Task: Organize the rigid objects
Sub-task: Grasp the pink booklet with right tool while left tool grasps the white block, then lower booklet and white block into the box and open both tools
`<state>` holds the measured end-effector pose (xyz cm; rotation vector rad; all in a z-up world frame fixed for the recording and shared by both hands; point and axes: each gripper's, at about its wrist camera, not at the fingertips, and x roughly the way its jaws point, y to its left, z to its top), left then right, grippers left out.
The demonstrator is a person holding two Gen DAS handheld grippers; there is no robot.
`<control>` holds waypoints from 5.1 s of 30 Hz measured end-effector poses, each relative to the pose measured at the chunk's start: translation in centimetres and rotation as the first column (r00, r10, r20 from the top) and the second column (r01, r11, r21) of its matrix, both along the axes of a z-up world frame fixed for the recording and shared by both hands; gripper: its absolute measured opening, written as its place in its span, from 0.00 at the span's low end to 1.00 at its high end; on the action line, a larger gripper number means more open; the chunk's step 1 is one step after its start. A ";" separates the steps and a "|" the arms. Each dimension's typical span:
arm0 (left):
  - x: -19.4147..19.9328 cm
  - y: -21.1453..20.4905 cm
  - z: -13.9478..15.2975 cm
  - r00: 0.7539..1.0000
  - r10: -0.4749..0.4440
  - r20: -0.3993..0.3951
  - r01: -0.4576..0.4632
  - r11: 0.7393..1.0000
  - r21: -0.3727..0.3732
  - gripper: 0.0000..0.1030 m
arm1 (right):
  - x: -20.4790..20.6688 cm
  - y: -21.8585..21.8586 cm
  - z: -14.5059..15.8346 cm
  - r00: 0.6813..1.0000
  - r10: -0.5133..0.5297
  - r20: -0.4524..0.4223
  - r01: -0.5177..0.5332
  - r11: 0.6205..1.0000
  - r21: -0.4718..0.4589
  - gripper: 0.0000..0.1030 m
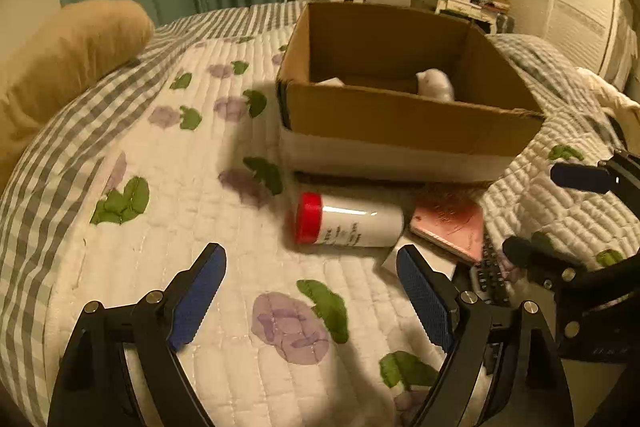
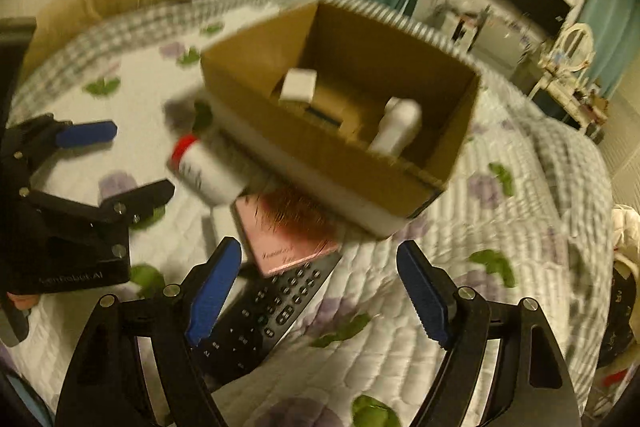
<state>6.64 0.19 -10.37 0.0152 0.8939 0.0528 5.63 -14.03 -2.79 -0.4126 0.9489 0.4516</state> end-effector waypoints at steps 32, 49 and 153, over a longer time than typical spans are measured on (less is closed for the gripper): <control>0.3 0.7 -1.1 1.000 0.020 -0.021 -0.020 1.000 0.000 0.86 | 1.4 6.5 -6.4 0.983 0.174 -0.062 -0.184 0.905 -0.384 0.75; 0.4 0.6 -1.3 0.999 0.023 -0.033 -0.022 1.000 0.017 0.87 | 7.8 3.9 -4.1 0.996 0.066 -0.052 -0.078 0.962 -0.262 0.30; 16.0 -4.1 9.4 0.963 -0.219 0.155 0.205 0.974 0.102 0.75 | 18.6 -3.2 10.3 0.979 -0.199 0.035 0.181 0.940 0.289 0.48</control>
